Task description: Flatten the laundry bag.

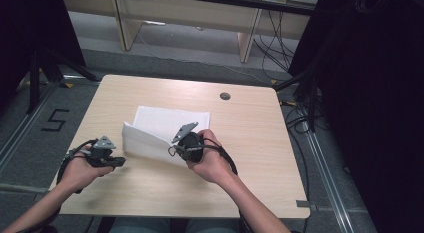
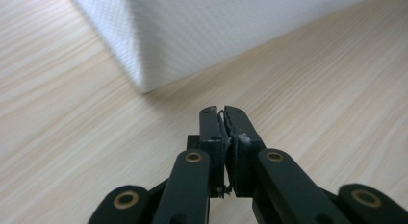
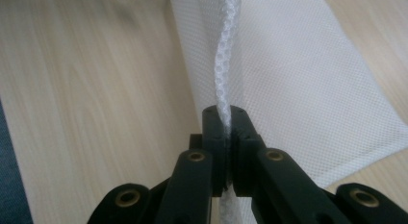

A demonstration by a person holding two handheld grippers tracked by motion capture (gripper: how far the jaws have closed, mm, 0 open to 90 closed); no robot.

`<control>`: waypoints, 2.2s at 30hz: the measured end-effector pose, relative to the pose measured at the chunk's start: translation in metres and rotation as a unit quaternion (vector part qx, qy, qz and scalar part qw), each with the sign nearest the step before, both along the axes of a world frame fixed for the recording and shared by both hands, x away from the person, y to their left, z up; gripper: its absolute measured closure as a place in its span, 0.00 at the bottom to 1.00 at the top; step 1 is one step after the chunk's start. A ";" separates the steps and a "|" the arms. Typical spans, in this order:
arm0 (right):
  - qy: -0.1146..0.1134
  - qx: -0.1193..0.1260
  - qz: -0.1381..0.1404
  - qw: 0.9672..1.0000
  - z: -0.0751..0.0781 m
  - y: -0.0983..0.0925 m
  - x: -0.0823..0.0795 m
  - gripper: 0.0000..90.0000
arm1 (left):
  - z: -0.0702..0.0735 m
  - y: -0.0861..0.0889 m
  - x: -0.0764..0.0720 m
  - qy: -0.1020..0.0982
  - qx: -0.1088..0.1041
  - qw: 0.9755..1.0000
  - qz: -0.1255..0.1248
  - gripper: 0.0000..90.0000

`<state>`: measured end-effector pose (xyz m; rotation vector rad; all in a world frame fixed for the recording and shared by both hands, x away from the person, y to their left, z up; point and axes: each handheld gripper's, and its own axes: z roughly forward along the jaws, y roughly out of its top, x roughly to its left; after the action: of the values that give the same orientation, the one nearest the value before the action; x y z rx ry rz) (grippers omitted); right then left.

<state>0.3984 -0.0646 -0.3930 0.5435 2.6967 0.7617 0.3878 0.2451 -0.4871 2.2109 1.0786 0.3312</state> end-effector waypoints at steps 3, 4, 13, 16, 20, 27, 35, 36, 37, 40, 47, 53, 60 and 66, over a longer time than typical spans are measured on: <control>0.005 -0.002 0.013 1.000 -0.007 0.001 -0.007 0.98 | -0.001 0.006 0.001 0.007 -0.009 1.000 0.011 0.95; 0.005 -0.002 0.013 1.000 -0.007 0.001 -0.007 0.98 | -0.001 0.007 0.001 0.006 -0.009 1.000 0.013 0.95; 0.033 -0.022 0.035 0.999 -0.022 -0.001 -0.022 0.97 | -0.003 -0.003 0.004 0.012 -0.015 1.000 0.004 0.95; 0.038 -0.028 0.033 0.998 -0.024 -0.005 -0.021 0.97 | -0.003 -0.010 0.004 0.010 -0.014 1.000 -0.004 0.94; 0.046 -0.036 0.023 0.998 -0.030 -0.014 -0.019 0.97 | -0.003 -0.018 0.005 0.014 -0.009 1.000 -0.020 0.94; 0.060 -0.044 0.013 0.997 -0.043 -0.022 -0.018 0.97 | -0.004 -0.017 0.008 0.004 -0.007 1.000 -0.012 0.93; 0.075 -0.050 0.016 0.996 -0.060 -0.021 -0.027 0.96 | 0.002 -0.003 0.007 -0.011 -0.010 1.000 0.008 0.91; 0.075 -0.050 0.016 0.996 -0.060 -0.021 -0.027 0.96 | 0.003 -0.002 0.007 -0.013 -0.010 1.000 0.012 0.91; 0.080 -0.050 0.012 0.995 -0.061 -0.022 -0.028 0.96 | 0.005 -0.001 0.007 -0.013 -0.006 1.000 0.009 0.91; 0.075 -0.054 0.017 0.996 -0.064 -0.022 -0.031 0.96 | 0.007 0.000 0.006 -0.023 -0.006 1.000 0.011 0.90; 0.087 -0.059 0.024 0.994 -0.073 -0.019 -0.039 0.95 | 0.007 -0.016 0.000 -0.028 -0.017 0.999 -0.007 0.87; 0.097 -0.066 0.032 0.993 -0.079 -0.015 -0.044 0.94 | 0.005 -0.033 -0.004 -0.027 -0.019 0.999 -0.038 0.84; 0.108 -0.061 0.032 0.992 -0.081 -0.014 -0.049 0.88 | 0.000 -0.042 -0.007 -0.014 -0.019 0.999 -0.049 0.82; 0.122 -0.046 0.016 0.991 -0.074 -0.014 -0.054 0.71 | -0.003 -0.041 -0.007 -0.005 -0.023 0.998 -0.051 0.81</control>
<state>0.3444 -0.0788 -0.4666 0.6097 2.9544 0.6109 0.3808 0.2037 -0.4904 2.2113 0.9561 0.2690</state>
